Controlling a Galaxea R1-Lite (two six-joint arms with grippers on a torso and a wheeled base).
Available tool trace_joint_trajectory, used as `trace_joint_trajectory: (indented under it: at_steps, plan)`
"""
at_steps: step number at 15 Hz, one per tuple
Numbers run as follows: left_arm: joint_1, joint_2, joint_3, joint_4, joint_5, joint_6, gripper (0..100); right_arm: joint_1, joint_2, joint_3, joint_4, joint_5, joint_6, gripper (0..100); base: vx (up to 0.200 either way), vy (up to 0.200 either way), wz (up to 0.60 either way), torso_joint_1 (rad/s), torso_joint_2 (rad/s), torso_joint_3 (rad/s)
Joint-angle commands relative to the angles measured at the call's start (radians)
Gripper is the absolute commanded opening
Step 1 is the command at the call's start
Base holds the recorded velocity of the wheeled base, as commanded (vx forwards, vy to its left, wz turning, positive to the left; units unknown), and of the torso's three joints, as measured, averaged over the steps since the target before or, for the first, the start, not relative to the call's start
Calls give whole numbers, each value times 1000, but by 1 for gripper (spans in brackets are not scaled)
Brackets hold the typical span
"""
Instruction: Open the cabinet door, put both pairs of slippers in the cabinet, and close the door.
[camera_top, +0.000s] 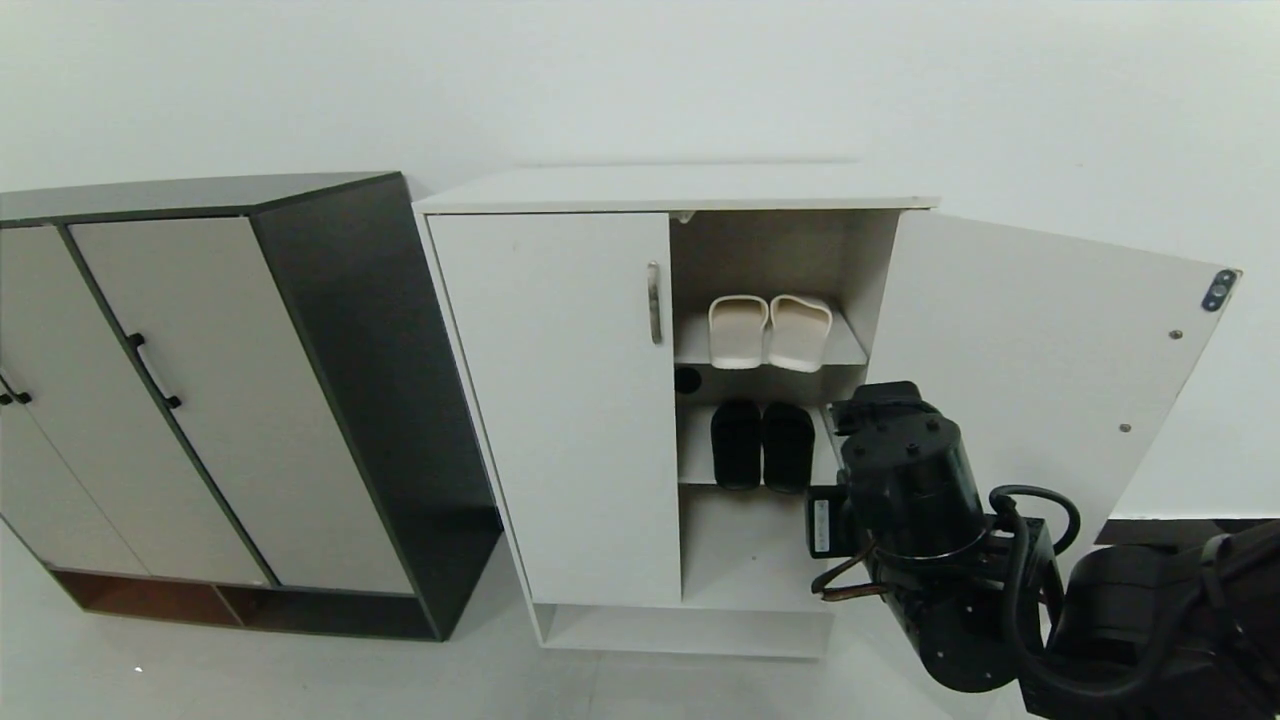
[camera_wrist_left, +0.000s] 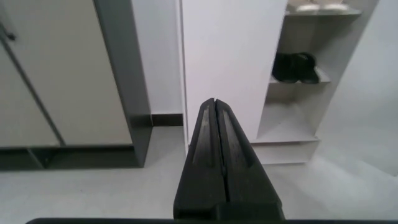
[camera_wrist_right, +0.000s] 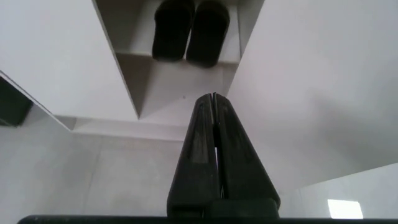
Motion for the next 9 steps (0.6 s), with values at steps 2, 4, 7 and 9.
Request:
trace_joint_trajectory:
  at_steps: [2, 4, 7, 9]
  plan:
    - [0, 0, 0, 0, 1, 0, 0, -1, 2, 0, 0, 0, 0, 0, 0, 0, 0, 71, -444, -354]
    - [0, 0, 0, 0, 1, 2, 0, 1, 2, 0, -1, 0, -9, 0, 0, 0, 0, 110, -452, -349]
    - [0, 0, 0, 0, -1, 2, 0, -1, 0, 1, -1, 0, -11, 0, 0, 0, 0, 131, -456, -320]
    - [0, 0, 0, 0, 1, 2, 0, -1, 0, 0, -1, 0, -11, 0, 0, 0, 0, 154, -474, -317]
